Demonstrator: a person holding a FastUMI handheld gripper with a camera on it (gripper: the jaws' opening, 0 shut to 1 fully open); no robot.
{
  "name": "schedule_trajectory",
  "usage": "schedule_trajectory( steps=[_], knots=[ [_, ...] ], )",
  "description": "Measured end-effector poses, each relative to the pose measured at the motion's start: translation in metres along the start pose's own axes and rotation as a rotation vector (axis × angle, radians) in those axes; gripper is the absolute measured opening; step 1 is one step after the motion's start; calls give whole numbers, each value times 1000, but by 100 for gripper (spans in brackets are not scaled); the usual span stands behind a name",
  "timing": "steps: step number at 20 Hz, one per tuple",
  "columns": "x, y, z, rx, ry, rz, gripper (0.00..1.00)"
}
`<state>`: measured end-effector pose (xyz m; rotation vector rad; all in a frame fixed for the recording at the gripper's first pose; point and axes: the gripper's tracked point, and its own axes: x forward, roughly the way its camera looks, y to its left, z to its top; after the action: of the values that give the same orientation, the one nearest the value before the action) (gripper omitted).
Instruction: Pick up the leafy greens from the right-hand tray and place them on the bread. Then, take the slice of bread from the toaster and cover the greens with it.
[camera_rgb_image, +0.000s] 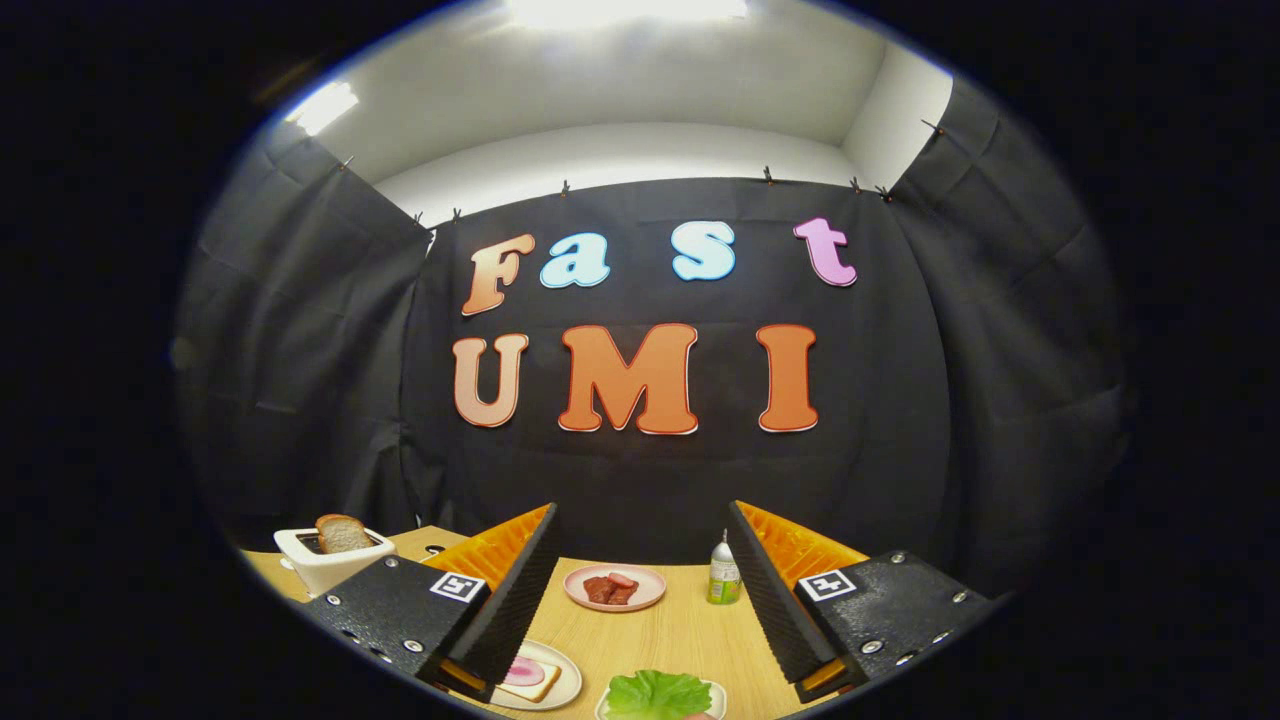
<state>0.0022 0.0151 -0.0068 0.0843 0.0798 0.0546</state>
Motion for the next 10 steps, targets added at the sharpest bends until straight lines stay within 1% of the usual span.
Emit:
schedule_trajectory(
  steps=[2,5,7,10],
  knots=[
    [1,2,1,0,2,15,98],
    [4,-3,-6,-43,14,-11,98],
    [6,-3,-15,-69,46,-20,98],
    [10,1,-34,-77,114,-8,98]
  ],
)
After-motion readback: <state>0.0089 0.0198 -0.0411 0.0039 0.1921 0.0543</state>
